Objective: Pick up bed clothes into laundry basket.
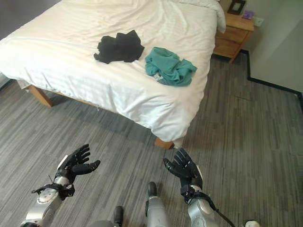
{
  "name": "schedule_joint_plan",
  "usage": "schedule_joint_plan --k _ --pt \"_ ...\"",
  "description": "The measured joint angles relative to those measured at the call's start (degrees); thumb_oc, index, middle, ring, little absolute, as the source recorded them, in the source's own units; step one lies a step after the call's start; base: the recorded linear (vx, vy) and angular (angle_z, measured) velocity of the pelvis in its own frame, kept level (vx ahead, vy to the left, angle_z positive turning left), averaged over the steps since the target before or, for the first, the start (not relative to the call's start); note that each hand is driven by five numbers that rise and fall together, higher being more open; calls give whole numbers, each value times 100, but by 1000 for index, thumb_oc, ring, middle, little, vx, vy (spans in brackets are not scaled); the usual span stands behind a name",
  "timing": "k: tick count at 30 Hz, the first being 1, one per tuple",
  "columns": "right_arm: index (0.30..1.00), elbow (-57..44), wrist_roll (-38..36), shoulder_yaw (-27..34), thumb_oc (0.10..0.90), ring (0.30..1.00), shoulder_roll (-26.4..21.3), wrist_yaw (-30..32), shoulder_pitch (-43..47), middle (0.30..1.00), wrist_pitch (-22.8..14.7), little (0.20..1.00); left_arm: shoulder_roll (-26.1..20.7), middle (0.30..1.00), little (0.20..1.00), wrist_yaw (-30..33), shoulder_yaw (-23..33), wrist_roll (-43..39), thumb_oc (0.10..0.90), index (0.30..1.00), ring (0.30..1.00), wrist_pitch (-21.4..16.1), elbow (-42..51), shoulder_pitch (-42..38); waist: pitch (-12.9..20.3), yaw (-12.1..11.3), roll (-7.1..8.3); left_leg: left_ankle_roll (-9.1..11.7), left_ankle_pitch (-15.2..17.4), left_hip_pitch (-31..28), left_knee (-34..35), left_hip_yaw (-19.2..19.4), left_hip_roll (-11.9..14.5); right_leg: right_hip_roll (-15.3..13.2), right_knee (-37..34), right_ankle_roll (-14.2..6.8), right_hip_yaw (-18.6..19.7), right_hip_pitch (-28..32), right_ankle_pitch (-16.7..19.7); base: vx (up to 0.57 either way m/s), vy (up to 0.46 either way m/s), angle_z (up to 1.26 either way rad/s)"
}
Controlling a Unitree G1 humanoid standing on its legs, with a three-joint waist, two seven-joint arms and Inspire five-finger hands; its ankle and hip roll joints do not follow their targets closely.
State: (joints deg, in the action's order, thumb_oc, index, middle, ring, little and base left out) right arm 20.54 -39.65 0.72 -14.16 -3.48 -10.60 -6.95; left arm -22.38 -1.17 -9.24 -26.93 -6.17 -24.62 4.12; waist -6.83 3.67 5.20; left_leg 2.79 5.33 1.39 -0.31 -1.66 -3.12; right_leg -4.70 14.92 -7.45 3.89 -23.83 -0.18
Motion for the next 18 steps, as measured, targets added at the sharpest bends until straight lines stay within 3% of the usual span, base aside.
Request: schedule_joint_plan --k 1,3,4,5,6,7,8,9,10,11,12,13,15,16,17,18 --pt "900 -232 -114 -2 800 900 -187 70 -438 900 -90 900 252 900 900 171 -321 -2 800 900 900 228 137 -357 293 -81 -306 -263 70 451 -296 -110 309 -85 113 -78 -751 -317 -377 418 -194 149" --pt "900 235 -121 -53 800 900 -177 -5 -322 900 1 900 245 900 900 -79 -816 -14 800 900 900 -61 484 -382 211 70 -223 97 -22 74 -280 -200 686 66 -139 112 -890 205 -364 328 -164 96" --pt "900 714 -126 -44 800 900 -32 28 -233 900 34 900 142 900 900 -270 -1379 -8 800 900 900 -19 251 -494 405 225 -124 353 261 -89 -851 -202 891 366 -22 604 -858 559 -233 125 -63 51" --pt "900 727 -139 -5 800 900 -9 37 -240 900 28 900 144 900 900 -341 -1587 -10 800 900 900 42 246 -503 531 357 -170 422 380 183 -1515 -98 974 441 -17 680 -971 667 -384 251 -171 20" --pt "900 652 -169 34 800 900 19 40 -301 900 7 900 151 900 900 -436 -1704 -10 800 900 900 23 252 -499 703 352 -80 386 412 464 -2114 -24 1063 450 -34 734 -1011 676 -377 482 -289 -53" --pt "900 516 -422 57 800 900 -74 39 -68 900 -153 900 288 900 900 -554 -1747 -153 800 900 900 12 299 -569 816 310 -117 111 195 870 -3015 -320 1185 702 -193 904 -998 786 -595 632 -294 -84" --pt "900 516 -576 200 800 900 -104 89 154 900 -168 900 344 900 900 -587 -1799 -266 800 900 900 34 293 -792 733 299 -200 -185 114 1264 -3609 -391 1260 796 -448 969 -962 922 -508 502 -159 -95" --pt "900 441 -627 286 800 900 -105 198 312 900 -184 900 366 900 900 -641 -1799 -406 800 900 900 34 384 -894 665 259 -149 -69 177 1315 -3054 -281 1331 838 -662 830 -869 1060 -306 427 -68 -41" --pt "900 310 -643 376 800 900 -113 246 317 900 -212 900 380 900 900 -709 -1800 -479 800 900 900 34 438 -953 590 257 -107 26 117 1317 -2482 -218 1419 849 -800 840 -869 1195 -267 273 -63 -28" --pt "900 287 -657 425 800 900 -157 265 355 900 -302 900 381 900 900 -749 -1825 -617 800 900 900 33 502 -1002 527 170 -74 310 -55 1283 -1484 -158 1483 846 -979 903 -872 1396 -219 146 -30 -4" --pt "900 297 -662 441 800 900 -219 295 378 900 -321 900 393 900 900 -803 -1841 -695 800 900 900 30 492 -1046 502 166 -60 573 -228 1254 -905 -162 1521 844 -1114 947 -896 1523 -177 180 -39 -18" --pt "900 314 -660 430 800 900 -347 320 440 900 -315 900 410 900 900 -799 -1782 -786 800 900 900 27 481 -1067 360 109 -58 714 -635 1286 -448 -186 1491 826 -1118 959 -1005 1719 -173 289 -66 -31" --pt "900 188 -645 301 800 900 -441 331 425 900 -404 900 317 900 900 -811 -1783 -876 800 900 900 30 478 -1033 353 -1 -93 656 -849 1525 -522 -158 1260 760 -1270 782 -1027 2003 -361 382 -69 -24" --pt "900 138 -598 224 800 900 -560 329 389 900 -427 900 310 900 900 -816 -1743 -915 800 900 900 16 499 -1046 343 13 -100 698 -850 1595 -269 -377 1016 762 -1461 803 -1022 2163 -433 471 11 -10" --pt "900 161 -543 226 800 900 -595 372 484 900 -413 900 336 900 900 -774 -1639 -1020 800 900 900 17 510 -1088 244 -25 -241 653 -877 1681 25 -879 647 801 -1566 800 -929 2340 -434 478 75 -22" --pt "900 166 -527 254 800 900 -534 371 474 900 -413 900 345 900 900 -765 -1571 -1087 800 900 900 20 510 -1084 204 -34 -275 556 -922 1703 60 -930 429 804 -1598 767 -763 2455 -454 370 73 -45"
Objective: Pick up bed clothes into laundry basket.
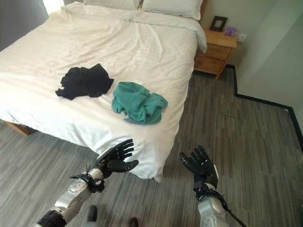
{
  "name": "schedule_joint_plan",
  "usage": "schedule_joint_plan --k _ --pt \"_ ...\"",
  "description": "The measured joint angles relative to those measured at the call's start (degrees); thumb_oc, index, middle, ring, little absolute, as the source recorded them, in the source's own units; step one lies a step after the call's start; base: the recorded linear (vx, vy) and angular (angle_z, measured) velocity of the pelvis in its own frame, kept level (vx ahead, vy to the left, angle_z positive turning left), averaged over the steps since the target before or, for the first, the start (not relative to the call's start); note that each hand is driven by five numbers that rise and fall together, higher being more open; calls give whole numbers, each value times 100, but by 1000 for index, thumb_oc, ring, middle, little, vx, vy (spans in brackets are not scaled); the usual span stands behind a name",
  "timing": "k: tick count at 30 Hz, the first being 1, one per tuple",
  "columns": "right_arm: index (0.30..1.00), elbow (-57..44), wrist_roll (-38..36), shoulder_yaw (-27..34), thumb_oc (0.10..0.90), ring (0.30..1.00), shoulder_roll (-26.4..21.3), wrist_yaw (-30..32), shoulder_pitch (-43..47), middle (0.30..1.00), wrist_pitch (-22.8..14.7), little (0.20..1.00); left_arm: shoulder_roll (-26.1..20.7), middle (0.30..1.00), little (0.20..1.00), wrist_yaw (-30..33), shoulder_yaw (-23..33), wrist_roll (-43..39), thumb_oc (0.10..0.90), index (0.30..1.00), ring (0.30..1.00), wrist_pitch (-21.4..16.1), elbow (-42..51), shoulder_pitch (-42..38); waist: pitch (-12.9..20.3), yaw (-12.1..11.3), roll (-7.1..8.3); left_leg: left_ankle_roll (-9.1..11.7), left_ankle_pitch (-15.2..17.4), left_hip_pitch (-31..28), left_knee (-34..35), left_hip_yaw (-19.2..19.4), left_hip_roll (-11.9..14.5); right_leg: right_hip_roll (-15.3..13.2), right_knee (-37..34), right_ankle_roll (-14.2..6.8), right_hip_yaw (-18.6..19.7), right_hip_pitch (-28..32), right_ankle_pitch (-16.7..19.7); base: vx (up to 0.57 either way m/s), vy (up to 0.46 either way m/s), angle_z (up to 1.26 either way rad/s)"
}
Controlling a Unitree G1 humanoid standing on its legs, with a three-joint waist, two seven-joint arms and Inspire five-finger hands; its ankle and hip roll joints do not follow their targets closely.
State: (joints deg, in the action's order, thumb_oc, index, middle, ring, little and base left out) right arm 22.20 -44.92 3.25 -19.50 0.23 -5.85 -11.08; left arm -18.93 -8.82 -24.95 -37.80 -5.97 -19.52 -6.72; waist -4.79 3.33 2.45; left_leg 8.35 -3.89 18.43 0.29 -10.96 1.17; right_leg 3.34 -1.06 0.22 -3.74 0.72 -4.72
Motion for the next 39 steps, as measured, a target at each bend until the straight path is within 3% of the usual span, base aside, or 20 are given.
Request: schedule_joint_plan --k 1,2,3,4,5,6,7,8,9,11,13,14,21,25,29,31,36,39 --pt "900 -6 82 -11 800 900 98 -3 -72 900 6 900 -24 900 900 55 40 -55 800 900 900 3 -4 10 -86 -91 6 -452 -295 -28 25 138 -364 -2 14 -9 160 252 -4 241 107 -40" --pt "900 -20 121 -27 800 900 111 -14 -155 900 26 900 -30 900 900 68 37 -56 800 900 900 6 -2 22 -84 -118 -55 -752 -518 -84 63 219 -511 82 133 -73 255 316 -44 261 234 -62" --pt "900 -83 185 -49 800 900 16 -52 -338 900 45 900 29 900 900 74 35 -78 800 900 900 3 19 40 -207 -139 -654 -1624 -1434 -381 164 225 -235 659 1204 -468 366 191 -298 330 318 -24" --pt "900 -11 276 -28 800 900 145 -85 -380 900 63 900 -27 900 900 67 8 -107 800 900 900 14 7 20 -224 82 -682 -1568 -1099 -656 305 246 -110 667 1850 -503 595 -23 -732 291 307 -21" --pt "900 -32 369 -6 800 900 187 -117 -425 900 61 900 -58 900 900 69 -42 -173 800 900 900 0 18 -18 -178 125 -629 -1571 -1067 -786 487 316 -121 319 2203 -360 777 -293 -1029 209 207 -7" --pt "900 -26 403 12 800 900 192 -132 -385 900 60 900 -60 900 900 66 -19 -216 800 900 900 -15 34 -59 -178 98 -626 -1552 -1032 -775 485 450 -134 -10 2215 -409 912 -489 -1103 186 173 -69" --pt "900 -57 418 134 800 900 348 -128 -251 900 62 900 -156 900 900 44 135 -271 800 900 900 -16 62 -250 -183 88 -527 -1169 -820 -754 484 731 -279 -1018 986 -1025 1418 -747 -404 126 120 -62" --pt "900 -27 417 184 800 900 512 -106 -290 900 81 900 -192 900 900 44 152 -297 800 900 900 -15 71 -364 -216 133 -321 -1081 -763 -809 484 740 -402 -1380 467 -1126 1527 -749 76 52 54 -34" --pt "900 -24 420 164 800 900 652 -108 -377 900 155 900 -305 900 900 44 183 -383 800 900 900 -11 144 -366 -216 161 -116 -1005 -709 -866 485 722 -466 -1540 180 -1093 1537 -741 583 88 163 10" --pt "900 -64 519 135 800 900 696 -141 -546 900 292 900 -373 900 900 -77 256 -746 800 900 900 22 300 -240 -215 27 53 -809 -501 -959 429 806 -385 -1458 -19 -1160 1545 -606 586 107 223 -20" --pt "900 -65 646 199 800 900 637 -189 -459 900 294 900 -420 900 900 -256 506 -1041 800 900 900 42 527 -33 -219 -51 58 -760 -387 -982 440 918 -230 -1382 -88 -1131 1597 -606 576 68 115 -36" --pt "900 -51 739 562 800 900 579 -191 -319 900 288 900 -415 900 900 -456 814 -1434 800 900 900 38 782 204 -216 -58 57 -658 -357 -1046 481 999 -150 -1314 -257 -1086 1644 -525 610 62 76 -21" --pt "900 -60 1043 1539 800 900 -332 -23 -128 900 166 900 -474 900 900 -816 1703 -2027 800 900 900 13 1350 535 -204 -88 67 -584 -266 -1173 505 1019 -83 -1251 -402 -1043 1643 -338 640 50 76 -5" --pt "900 -23 1061 1866 800 900 -1121 15 -25 900 91 900 -994 900 900 -1196 2140 -2090 800 900 900 8 1580 898 -194 -97 77 -590 -240 -1210 510 1022 -88 -1259 -402 -1039 1634 -314 643 25 56 -2" --pt "900 39 1049 2021 800 900 -2010 -5 143 900 49 900 -1983 900 900 -1588 2424 -2083 800 900 900 11 1627 1462 -188 -133 82 -583 -215 -1212 511 979 -86 -1257 -406 -1021 1605 -304 641 1 23 2" --pt "900 227 1025 2227 800 900 -2304 -3 314 900 -69 900 -2218 900 900 -1677 2743 -2057 800 900 900 12 1623 1737 -172 -186 91 -565 -226 -1205 511 931 -83 -1250 -409 -1007 1557 -284 628 8 19 11" --pt "900 396 748 2078 800 900 -2610 -55 877 900 -119 900 -1989 900 900 -1533 3256 -2046 800 900 900 -96 1591 1804 -10 -492 148 -537 -259 -1191 493 820 -68 -1227 -414 -953 1435 -241 579 30 -6 12" --pt "900 392 723 1282 800 900 -2833 -204 1238 900 -101 900 -1511 900 900 -702 3425 -1609 800 900 900 -625 1555 1574 76 -601 212 -516 -286 -1143 483 716 -64 -1214 -414 -944 1308 -218 570 -11 -43 17"
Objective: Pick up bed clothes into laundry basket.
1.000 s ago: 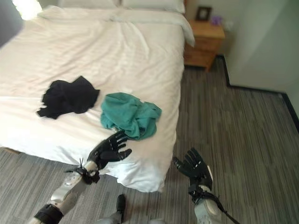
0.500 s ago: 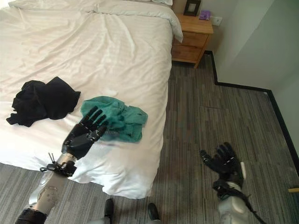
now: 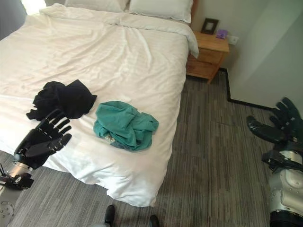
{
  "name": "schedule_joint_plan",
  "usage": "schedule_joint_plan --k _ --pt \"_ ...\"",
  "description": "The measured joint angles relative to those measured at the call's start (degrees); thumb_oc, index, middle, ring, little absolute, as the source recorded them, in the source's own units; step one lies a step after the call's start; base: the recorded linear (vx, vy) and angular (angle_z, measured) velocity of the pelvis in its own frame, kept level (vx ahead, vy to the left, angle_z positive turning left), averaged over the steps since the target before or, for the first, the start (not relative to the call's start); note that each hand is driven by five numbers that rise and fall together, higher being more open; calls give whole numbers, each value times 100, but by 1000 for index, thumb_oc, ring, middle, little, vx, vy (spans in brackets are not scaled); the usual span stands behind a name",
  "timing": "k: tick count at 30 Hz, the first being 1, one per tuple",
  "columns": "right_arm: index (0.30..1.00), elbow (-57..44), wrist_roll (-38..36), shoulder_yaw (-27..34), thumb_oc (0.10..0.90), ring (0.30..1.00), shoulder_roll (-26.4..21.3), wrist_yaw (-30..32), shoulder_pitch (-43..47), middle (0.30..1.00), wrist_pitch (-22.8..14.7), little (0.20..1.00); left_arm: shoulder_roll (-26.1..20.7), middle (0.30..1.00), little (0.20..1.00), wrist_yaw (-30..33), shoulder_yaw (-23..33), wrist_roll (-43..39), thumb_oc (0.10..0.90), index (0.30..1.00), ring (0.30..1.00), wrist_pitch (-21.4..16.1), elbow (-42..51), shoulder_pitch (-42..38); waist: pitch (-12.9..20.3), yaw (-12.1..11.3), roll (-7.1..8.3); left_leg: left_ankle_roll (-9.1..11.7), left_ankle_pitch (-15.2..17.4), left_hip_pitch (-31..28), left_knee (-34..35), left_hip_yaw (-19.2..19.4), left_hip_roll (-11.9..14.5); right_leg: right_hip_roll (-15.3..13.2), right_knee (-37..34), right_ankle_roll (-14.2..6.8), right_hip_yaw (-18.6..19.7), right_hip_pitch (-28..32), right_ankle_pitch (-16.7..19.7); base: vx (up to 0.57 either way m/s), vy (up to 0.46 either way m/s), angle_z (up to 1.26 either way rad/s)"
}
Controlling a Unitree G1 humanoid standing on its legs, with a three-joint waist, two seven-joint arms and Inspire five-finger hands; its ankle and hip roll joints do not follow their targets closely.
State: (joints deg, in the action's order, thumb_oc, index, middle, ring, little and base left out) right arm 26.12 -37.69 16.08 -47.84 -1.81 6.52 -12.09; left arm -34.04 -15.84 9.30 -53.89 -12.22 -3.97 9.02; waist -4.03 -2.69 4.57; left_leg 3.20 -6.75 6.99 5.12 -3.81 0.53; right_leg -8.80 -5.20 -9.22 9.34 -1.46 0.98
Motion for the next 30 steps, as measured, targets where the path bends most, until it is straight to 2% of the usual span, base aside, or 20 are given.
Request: schedule_joint_plan --k 3,5,7,10,12,15,16,18,21,23,28,30 --pt "900 12 15 -1111 800 900 -396 -289 608 900 199 900 587 900 900 889 159 297 800 900 900 -319 -66 -310 5 -148 84 36 -40 75 -3 -136 8 25 2 2 -131 -5 3 -12 -22 23" --pt "900 4 135 -1734 800 900 -597 -436 1084 900 348 900 660 900 900 1185 182 464 800 900 900 -325 -70 -315 -3 -266 170 29 -66 132 -4 -171 39 62 2 5 -165 -33 6 -20 -11 15" --pt "900 -16 206 -2032 800 900 -699 -495 1402 900 385 900 669 900 900 1312 189 477 800 900 900 -331 -119 -294 -16 -396 231 33 -72 183 -4 -265 46 68 2 7 -232 -35 6 -31 7 20" --pt "900 57 628 -2914 800 900 -1097 -475 2279 900 532 900 697 900 900 1433 181 536 800 900 900 -329 -290 -285 -33 -465 273 80 -104 282 -4 -347 31 74 3 7 -364 -83 7 -25 13 18" --pt "900 261 862 -3419 800 900 -1145 -441 3126 900 528 900 695 900 900 1426 102 603 800 900 900 -328 -343 -294 -72 -530 350 101 -137 406 -4 -439 21 87 5 11 -448 -155 12 -12 12 17" --pt "900 793 1052 -3906 800 900 -1158 -408 3946 900 552 900 697 900 900 1418 -137 675 800 900 900 -310 -480 -345 -115 -655 430 103 -136 453 -4 -489 17 85 5 11 -475 -175 11 -2 17 10" --pt "900 1064 1195 -4370 800 900 -1177 -359 4458 900 594 900 713 900 900 1419 -196 671 800 900 900 -303 -483 -307 -131 -664 460 128 -118 501 -4 -489 16 86 4 11 -476 -223 12 1 12 10" --pt "900 1105 1408 -4615 800 900 -1188 -314 4998 900 631 900 718 900 900 1384 -317 675 800 900 900 -253 -489 -306 -185 -705 550 136 -151 648 -7 -539 18 87 4 15 -532 -347 15 11 32 15" --pt "900 731 1578 -4782 800 900 -1119 -277 5196 900 670 900 798 900 900 1388 -387 674 800 900 900 -235 -548 -294 -209 -796 577 91 -168 671 -7 -613 -43 75 5 11 -603 -332 24 31 38 12" --pt "900 -466 1931 -5303 800 900 -1103 -358 5237 900 667 900 875 900 900 1413 -395 675 800 900 900 -237 -670 -362 -216 -879 586 93 -158 651 -8 -619 -52 70 5 6 -612 -308 27 37 31 3" --pt "900 -705 2330 -5723 800 900 -974 -689 5305 900 567 900 883 900 900 1425 -413 675 800 900 900 -237 -677 -402 -360 -992 605 99 -156 643 -8 -628 -52 64 5 6 -614 -295 28 6 11 2" --pt "900 -841 2621 -6188 800 900 -1146 -857 5431 900 599 900 876 900 900 1419 -406 675 800 900 900 -236 -675 -405 -474 -1019 607 140 -126 656 -7 -626 -54 63 5 6 -639 -306 27 0 0 0"
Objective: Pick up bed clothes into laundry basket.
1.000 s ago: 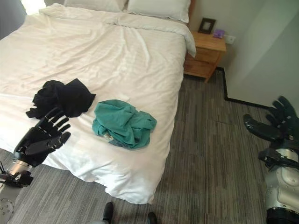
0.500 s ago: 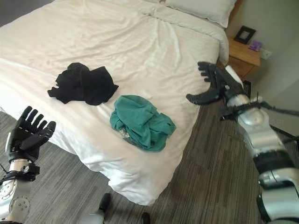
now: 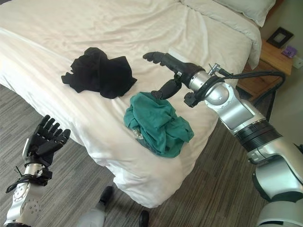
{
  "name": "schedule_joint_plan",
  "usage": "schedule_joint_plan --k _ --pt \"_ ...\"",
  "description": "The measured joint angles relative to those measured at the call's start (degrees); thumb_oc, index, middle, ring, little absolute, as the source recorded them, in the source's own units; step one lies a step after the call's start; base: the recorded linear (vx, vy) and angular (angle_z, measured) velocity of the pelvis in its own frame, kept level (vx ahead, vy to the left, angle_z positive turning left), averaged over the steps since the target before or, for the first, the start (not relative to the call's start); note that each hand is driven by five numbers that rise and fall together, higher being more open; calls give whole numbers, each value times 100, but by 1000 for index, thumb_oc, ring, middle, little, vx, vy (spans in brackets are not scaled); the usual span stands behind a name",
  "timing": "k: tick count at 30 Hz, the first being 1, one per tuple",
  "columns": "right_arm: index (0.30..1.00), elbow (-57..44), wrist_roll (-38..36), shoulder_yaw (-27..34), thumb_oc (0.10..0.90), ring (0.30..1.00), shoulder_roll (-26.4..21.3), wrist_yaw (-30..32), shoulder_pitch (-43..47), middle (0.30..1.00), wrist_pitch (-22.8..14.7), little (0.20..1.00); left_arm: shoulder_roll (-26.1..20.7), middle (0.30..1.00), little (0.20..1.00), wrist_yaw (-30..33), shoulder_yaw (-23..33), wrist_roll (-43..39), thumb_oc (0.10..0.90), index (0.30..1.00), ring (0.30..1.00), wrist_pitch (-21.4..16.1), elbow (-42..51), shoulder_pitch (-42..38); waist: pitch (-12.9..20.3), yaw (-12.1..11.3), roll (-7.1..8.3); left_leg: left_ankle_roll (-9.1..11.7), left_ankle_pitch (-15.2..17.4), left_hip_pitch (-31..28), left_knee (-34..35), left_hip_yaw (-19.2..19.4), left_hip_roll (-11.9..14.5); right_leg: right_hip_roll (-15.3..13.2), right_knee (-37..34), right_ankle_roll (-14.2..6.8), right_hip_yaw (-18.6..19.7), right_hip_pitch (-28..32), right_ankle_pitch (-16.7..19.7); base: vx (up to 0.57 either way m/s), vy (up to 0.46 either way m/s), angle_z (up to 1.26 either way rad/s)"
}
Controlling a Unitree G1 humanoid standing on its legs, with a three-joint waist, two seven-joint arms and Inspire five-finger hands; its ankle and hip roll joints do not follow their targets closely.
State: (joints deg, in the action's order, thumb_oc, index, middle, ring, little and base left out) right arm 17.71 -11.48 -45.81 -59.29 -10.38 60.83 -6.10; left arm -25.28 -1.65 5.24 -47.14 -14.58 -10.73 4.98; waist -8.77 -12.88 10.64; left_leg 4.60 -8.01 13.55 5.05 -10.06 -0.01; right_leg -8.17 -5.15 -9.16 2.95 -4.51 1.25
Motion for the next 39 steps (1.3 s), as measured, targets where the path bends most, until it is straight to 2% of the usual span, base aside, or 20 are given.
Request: schedule_joint_plan --k 3,4,5,7,9,11,12,14,16,17,18,19,22,29,31,34,35,37,39 --pt "900 13 437 -572 800 900 -117 -367 65 900 -63 900 5 900 900 -24 3 0 800 900 900 3 -26 12 -85 -24 26 4 -1 34 0 -10 14 10 -1 5 -68 -29 -7 13 -3 1" --pt "900 17 1060 -1499 800 900 -323 -597 471 900 -90 900 4 900 900 -118 20 -3 800 900 900 4 -192 -14 -89 -43 21 5 -4 141 -2 -17 8 4 -2 21 -102 -127 -25 38 -4 4" --pt "900 67 1326 -1686 800 900 -338 -732 495 900 -108 900 3 900 900 -145 69 -6 800 900 900 23 -306 -19 -97 -47 19 24 -26 184 -6 -20 6 6 -2 21 -102 -162 -24 39 -4 6" --pt "900 284 1552 -1593 800 900 -288 -772 263 900 -187 900 5 900 900 -142 155 -11 800 900 900 91 -351 66 -112 -59 22 42 -39 228 -6 -54 3 1 -2 22 -111 -185 -23 26 -1 8" --pt "900 455 1824 -1418 800 900 -294 -794 132 900 -134 900 14 900 900 -122 277 -41 800 900 900 107 -534 176 -157 -57 -39 36 -42 318 -49 -76 -1 -1 -2 23 -119 -242 -22 32 -1 9" --pt "900 363 1983 -656 800 900 -200 -773 -458 900 -110 900 43 900 900 -101 278 -124 800 900 900 105 -639 193 -211 -99 -114 -2 -57 346 -73 -120 -8 7 -1 25 -127 -236 -20 30 -8 9" --pt "900 416 2148 -381 800 900 -43 -743 -716 900 -109 900 79 900 900 -88 268 -124 800 900 900 104 -644 168 -211 -121 -115 0 -55 352 -76 -137 -9 12 -2 26 -148 -237 -19 19 -3 5" --pt "900 485 2524 -359 800 900 209 -654 -870 900 -79 900 136 900 900 -49 215 -124 800 900 900 105 -675 92 -219 -142 -131 2 -53 380 -76 -141 -6 24 -2 27 -153 -267 -20 0 0 0" --pt "900 725 2979 278 800 900 734 -516 -1176 900 -61 900 212 900 900 4 196 -124 800 900 900 105 -675 33 -217 -142 -129 15 -44 374 -78 -137 -4 23 -2 28 -150 -274 -20 29 14 -5" --pt "639 838 3308 514 626 639 1108 -404 -1429 639 -21 639 231 900 900 22 175 -121 800 900 900 105 -666 16 -178 -144 -123 50 -15 398 -85 -131 -5 10 -2 39 -132 -301 -29 37 30 -9" --pt "300 860 3586 837 400 300 1373 -274 -1600 300 47 300 236 900 900 38 178 -120 800 900 900 105 -677 22 -168 -136 -127 61 -6 390 -99 -122 -1 15 -3 45 -118 -300 -34 26 31 -11" --pt "300 803 3740 854 400 300 1407 -195 -1685 300 54 300 248 900 900 87 180 -120 800 900 900 105 -679 -29 -175 -115 -165 61 -5 403 -104 -99 2 16 -3 58 -116 -322 -42 25 33 -9" --pt "300 656 3842 1574 400 300 1714 -27 -2215 300 89 300 430 900 900 285 477 -137 800 900 900 84 -689 -74 -117 -80 -210 53 1 406 -124 -58 15 14 -4 105 -112 -328 -71 22 40 -5" --pt "300 428 3569 2749 400 300 2263 456 -3515 300 3 300 576 900 900 704 856 -222 800 900 900 -26 -675 -50 137 32 -339 6 -2 427 -179 -49 -7 -7 0 99 -100 -317 -61 10 42 3" --pt "300 408 3320 3065 400 300 2439 481 -3909 300 -69 300 583 900 900 750 898 -220 800 900 900 -91 -645 -55 182 32 -320 0 0 403 -168 -56 -14 -15 1 96 -99 -288 -58 16 50 3" --pt "300 381 3006 3455 400 300 2660 567 -4430 300 -216 300 574 900 900 763 920 -154 800 900 900 -92 -610 -64 246 186 -244 -5 3 287 -94 -17 -23 -54 4 82 -81 -224 -50 11 59 -4" --pt "300 378 2859 3791 400 300 2865 573 -4699 300 -290 300 576 900 900 762 919 -73 800 900 900 -93 -585 -71 266 185 -215 -9 0 248 -62 -10 -22 -74 18 82 -57 -205 -49 0 42 -9" --pt "300 332 2566 4008 400 300 3019 676 -5099 300 -288 300 579 900 900 863 924 16 800 900 900 -99 -296 44 298 265 -168 -25 -3 158 -1 43 -33 -92 26 61 37 -191 -37 5 75 -14" --pt "300 268 2327 4526 400 300 3239 716 -5586 300 -308 300 565 900 900 854 936 72 800 900 900 -148 -235 10 314 450 -155 -45 30 100 -1 126 -57 -131 76 28 140 -192 -16 -1 95 -15"
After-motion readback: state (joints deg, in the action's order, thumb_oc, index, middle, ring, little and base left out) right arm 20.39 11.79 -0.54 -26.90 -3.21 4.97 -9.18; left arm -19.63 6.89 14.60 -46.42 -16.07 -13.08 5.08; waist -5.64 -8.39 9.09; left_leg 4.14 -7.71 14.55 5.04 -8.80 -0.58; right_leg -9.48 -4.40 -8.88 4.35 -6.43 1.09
